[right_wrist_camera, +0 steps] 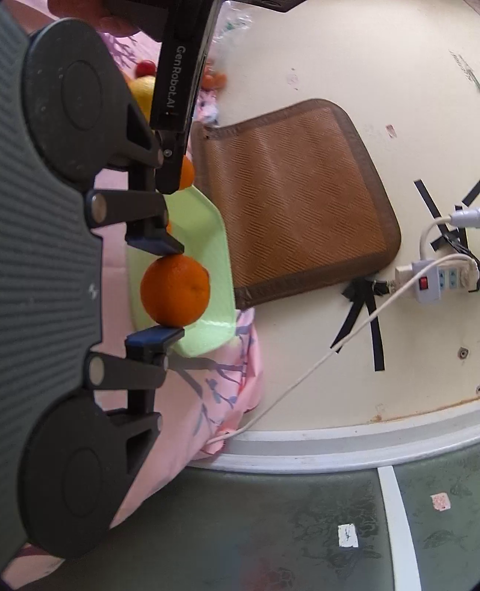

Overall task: Organize fruits
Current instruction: 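Carry both tangerines to the green basket and release them, then move both tools back to the fruit pile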

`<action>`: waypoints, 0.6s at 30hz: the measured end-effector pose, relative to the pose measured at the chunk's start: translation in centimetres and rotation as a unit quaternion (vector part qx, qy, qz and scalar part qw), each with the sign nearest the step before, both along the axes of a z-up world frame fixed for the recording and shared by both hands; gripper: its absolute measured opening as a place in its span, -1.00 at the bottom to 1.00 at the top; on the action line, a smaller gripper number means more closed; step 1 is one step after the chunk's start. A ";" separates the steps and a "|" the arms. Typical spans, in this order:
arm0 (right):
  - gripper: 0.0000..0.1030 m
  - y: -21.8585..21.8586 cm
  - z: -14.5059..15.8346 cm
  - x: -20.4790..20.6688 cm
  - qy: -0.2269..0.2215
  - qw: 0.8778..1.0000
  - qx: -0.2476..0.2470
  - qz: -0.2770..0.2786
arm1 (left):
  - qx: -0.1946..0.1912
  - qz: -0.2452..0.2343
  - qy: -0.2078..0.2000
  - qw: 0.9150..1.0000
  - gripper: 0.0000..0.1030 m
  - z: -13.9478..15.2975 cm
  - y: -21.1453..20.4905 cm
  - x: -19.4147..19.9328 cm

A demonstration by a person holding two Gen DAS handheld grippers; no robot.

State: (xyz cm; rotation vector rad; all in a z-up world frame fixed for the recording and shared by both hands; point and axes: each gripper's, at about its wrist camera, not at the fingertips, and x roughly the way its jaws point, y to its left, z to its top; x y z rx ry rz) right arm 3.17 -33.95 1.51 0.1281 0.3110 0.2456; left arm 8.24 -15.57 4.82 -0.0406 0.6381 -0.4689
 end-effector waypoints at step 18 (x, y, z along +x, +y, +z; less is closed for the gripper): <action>-0.06 0.4 -1.3 2.7 -0.021 1.000 0.011 -0.008 | 0.018 0.052 -0.015 0.998 0.06 -1.3 -1.1 4.8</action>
